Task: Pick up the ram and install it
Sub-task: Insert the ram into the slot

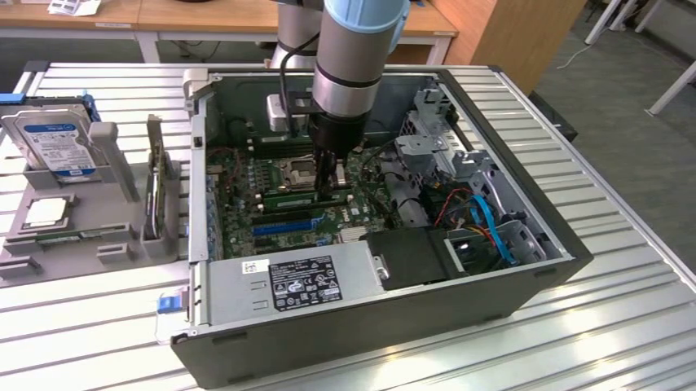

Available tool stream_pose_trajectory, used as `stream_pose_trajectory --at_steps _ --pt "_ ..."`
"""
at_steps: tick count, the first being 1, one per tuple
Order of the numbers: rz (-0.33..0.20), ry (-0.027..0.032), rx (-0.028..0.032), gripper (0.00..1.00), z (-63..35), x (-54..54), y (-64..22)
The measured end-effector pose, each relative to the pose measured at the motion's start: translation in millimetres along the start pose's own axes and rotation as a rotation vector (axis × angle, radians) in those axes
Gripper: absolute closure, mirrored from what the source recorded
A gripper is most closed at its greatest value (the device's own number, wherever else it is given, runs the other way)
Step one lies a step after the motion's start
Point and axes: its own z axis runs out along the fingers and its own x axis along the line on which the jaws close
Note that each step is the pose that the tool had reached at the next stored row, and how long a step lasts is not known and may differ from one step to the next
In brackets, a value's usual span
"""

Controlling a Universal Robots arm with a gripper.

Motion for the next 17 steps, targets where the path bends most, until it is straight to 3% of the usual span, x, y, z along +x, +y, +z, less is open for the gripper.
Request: stream_pose_trajectory --at_steps 7,17 --pt "0.0 0.0001 0.0 0.69 -6.4 -0.2 0.2" --pt "0.0 0.0001 0.0 0.69 -35.4 -1.1 1.1"
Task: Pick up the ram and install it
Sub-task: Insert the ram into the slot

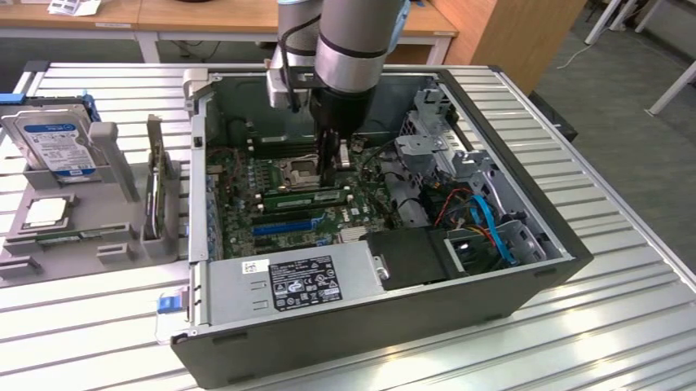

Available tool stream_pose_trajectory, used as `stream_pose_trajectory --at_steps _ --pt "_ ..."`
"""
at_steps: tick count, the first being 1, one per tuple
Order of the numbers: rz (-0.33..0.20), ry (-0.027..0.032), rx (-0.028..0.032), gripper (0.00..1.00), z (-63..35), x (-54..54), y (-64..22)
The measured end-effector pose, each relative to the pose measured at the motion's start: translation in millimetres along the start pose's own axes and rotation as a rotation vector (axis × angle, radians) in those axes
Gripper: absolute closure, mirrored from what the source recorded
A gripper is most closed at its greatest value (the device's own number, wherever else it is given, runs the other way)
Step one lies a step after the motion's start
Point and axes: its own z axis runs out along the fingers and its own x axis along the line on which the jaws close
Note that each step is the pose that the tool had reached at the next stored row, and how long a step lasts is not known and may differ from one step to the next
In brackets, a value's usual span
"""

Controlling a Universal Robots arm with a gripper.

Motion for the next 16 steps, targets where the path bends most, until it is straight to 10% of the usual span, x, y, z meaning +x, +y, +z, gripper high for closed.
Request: stream_pose_trajectory --at_steps 16 --pt "0.0 0.0 0.0 0.69 -55.8 -1.7 1.8"
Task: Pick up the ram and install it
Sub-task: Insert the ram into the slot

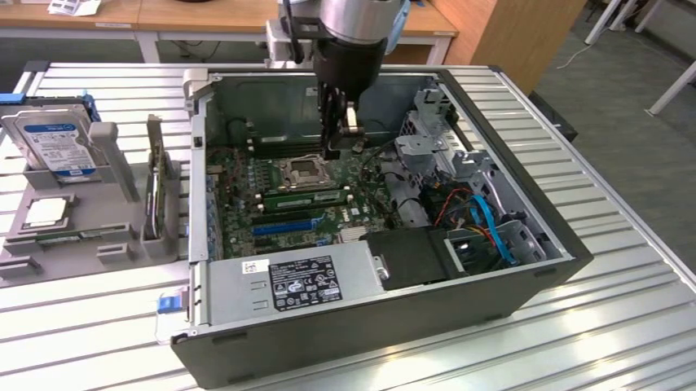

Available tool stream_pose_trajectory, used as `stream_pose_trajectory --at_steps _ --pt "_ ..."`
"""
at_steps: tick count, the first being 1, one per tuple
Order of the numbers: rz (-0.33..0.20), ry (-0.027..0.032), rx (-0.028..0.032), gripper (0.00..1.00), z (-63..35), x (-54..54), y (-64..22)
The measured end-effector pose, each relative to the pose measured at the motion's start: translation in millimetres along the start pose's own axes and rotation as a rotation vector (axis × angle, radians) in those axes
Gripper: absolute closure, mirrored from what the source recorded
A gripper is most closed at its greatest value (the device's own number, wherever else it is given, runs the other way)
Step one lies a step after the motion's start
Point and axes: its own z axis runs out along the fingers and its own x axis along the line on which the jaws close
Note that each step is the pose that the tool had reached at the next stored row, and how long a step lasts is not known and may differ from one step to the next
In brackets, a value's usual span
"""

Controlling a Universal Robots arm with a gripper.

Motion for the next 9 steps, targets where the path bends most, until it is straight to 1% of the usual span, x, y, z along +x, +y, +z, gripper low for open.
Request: stream_pose_trajectory --at_steps 6,9 --pt "0.0 0.0 0.0 0.69 -14.9 -0.5 0.5" --pt "0.0 -0.0001 0.0 0.69 -19.8 -0.6 0.6"
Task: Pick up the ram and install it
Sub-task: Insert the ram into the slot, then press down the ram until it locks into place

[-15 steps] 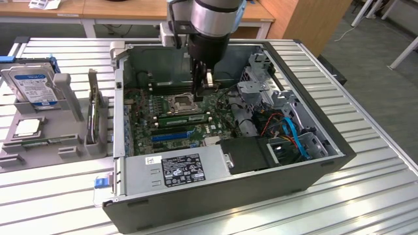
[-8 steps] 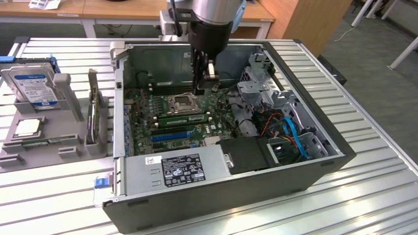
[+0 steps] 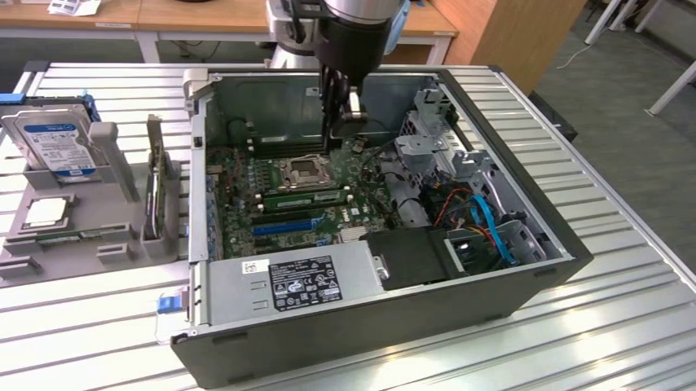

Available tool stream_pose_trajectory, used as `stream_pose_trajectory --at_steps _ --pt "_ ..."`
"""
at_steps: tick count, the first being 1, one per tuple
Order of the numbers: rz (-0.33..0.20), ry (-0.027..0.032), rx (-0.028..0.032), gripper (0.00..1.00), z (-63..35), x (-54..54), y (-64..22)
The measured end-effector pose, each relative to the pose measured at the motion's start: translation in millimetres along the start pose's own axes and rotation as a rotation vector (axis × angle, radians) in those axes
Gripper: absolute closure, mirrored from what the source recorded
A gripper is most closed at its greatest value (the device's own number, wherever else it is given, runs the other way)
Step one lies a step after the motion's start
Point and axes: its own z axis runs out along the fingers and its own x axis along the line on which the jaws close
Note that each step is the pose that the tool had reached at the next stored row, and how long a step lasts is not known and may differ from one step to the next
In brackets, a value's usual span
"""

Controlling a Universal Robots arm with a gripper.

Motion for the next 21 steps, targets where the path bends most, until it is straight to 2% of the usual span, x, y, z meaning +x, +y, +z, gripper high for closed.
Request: stream_pose_trajectory --at_steps 3,17,18,19,20,21 --pt "0.0 -0.0002 0.0001 0.69 -2.7 -0.1 0.1" --pt "0.0 0.0 0.0 0.69 -2.8 -0.1 0.1" --pt "0.0 0.0 0.0 0.7 -2.8 -0.1 0.1" --pt "0.0 0.0 0.0 0.76 -2.8 -0.1 0.1" --pt "0.0 0.0 0.0 0.76 -2.8 -0.1 0.1" --pt "0.0 0.0 0.0 0.83 -2.8 -0.1 0.1"
